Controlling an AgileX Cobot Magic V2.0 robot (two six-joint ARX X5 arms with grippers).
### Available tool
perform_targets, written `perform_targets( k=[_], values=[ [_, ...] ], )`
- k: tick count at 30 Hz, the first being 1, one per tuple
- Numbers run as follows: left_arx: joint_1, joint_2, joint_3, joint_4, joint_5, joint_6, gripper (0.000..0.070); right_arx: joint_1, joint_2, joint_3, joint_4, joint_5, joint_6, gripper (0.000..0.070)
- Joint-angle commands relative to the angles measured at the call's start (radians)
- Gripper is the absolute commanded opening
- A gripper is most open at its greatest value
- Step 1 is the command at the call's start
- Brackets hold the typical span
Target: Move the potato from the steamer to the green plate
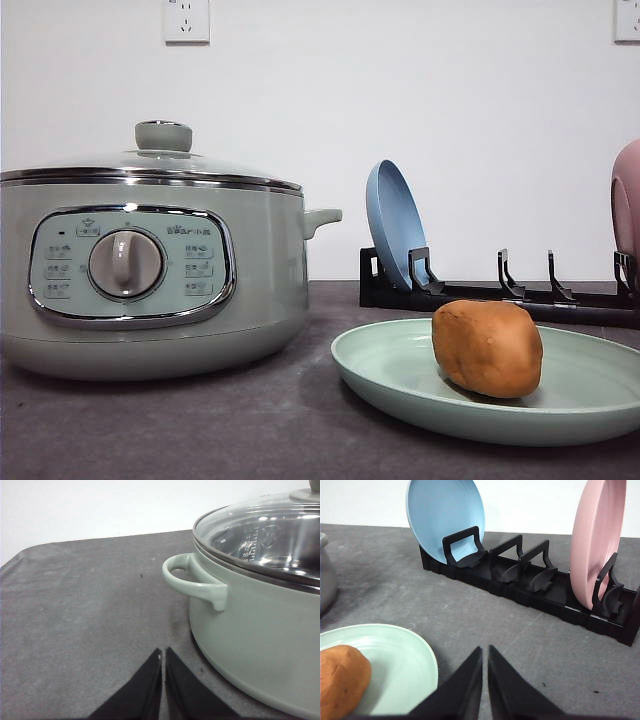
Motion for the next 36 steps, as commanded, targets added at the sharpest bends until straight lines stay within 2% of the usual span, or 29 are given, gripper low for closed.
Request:
perform_targets(
  k=[1,36],
  values=[
    [0.003,-0.002,-0.012,-0.018,-0.002,-0.002,0.0005,0.002,-0.001,-0.003,-0.001,0.003,0.010,0.0006],
    [0.003,-0.002,-0.012,-0.018,-0.002,-0.002,0.0005,0.002,-0.001,-0.003,-0.001,0.003,0.010,0.0006]
  ],
)
